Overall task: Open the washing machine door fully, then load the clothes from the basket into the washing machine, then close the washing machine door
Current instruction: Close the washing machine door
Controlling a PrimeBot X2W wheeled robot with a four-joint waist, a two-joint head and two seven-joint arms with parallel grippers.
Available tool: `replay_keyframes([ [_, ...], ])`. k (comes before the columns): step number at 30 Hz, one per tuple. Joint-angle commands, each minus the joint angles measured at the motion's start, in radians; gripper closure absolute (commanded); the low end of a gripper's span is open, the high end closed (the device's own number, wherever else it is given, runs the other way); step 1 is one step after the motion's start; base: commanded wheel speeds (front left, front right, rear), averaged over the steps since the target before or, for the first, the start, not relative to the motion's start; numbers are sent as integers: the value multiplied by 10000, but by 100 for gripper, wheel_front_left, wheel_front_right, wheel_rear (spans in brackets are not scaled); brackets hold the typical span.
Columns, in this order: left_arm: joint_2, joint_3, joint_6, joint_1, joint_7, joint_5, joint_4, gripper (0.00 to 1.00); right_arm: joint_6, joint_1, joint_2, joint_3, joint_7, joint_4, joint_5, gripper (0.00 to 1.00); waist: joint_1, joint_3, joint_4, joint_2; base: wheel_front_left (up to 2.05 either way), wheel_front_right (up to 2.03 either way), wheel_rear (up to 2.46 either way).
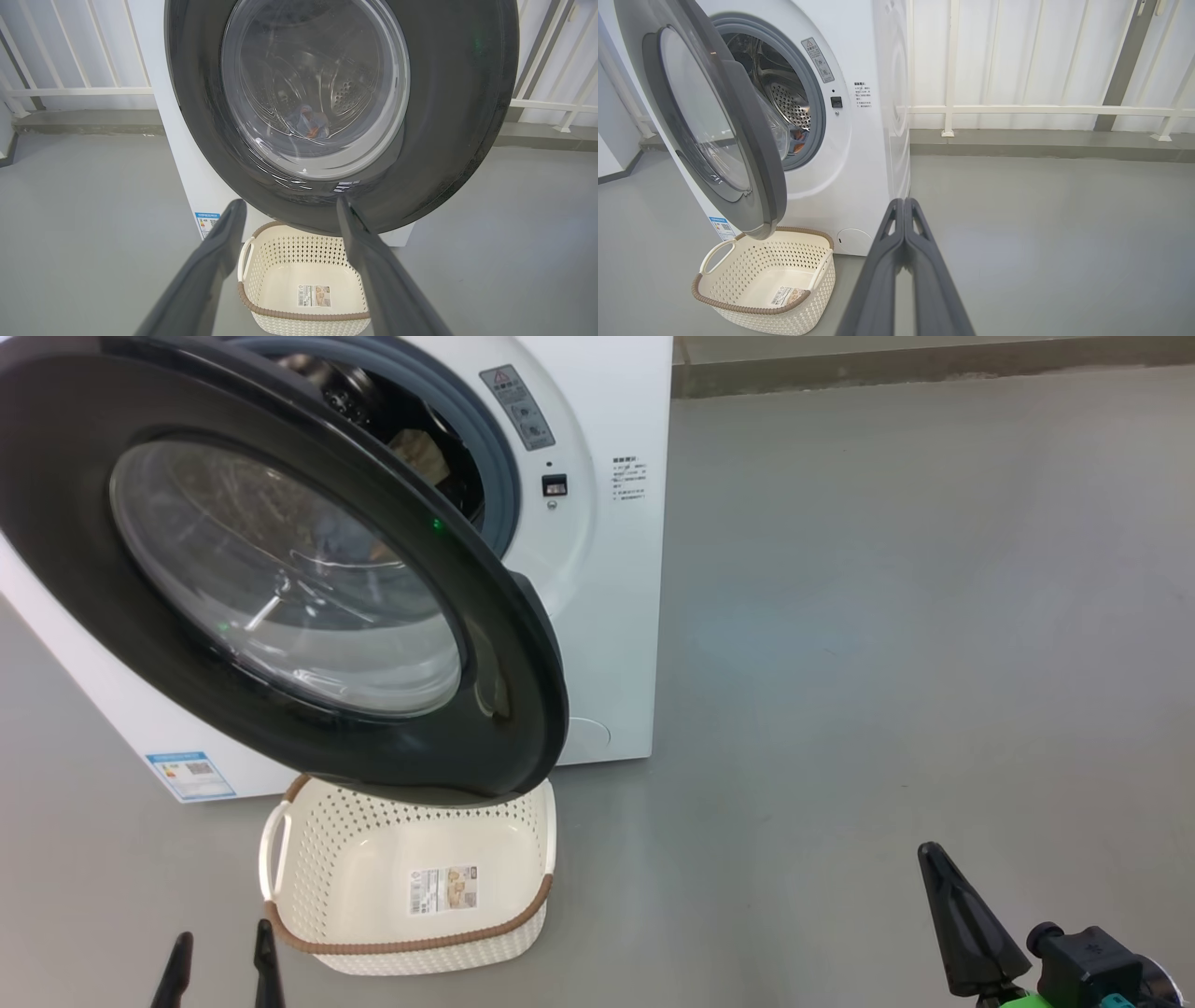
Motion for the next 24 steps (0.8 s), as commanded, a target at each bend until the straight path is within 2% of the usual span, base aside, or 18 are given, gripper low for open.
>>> replay_keyframes([
  [1,181,259,59,-363,-13,136,-285,0,16,-333,-51,257,11,-160,23,100,0,14,44,0,0,0,0],
  [13,75,67,119,-736,-139,195,-247,0,16,-1447,-151,117,122,867,-69,100,0,323,493,0,0,0,0],
  [24,-93,-117,36,-1179,-314,206,-85,0,16,-4117,-590,410,-143,3303,107,100,0,787,1148,0,0,0,0],
])
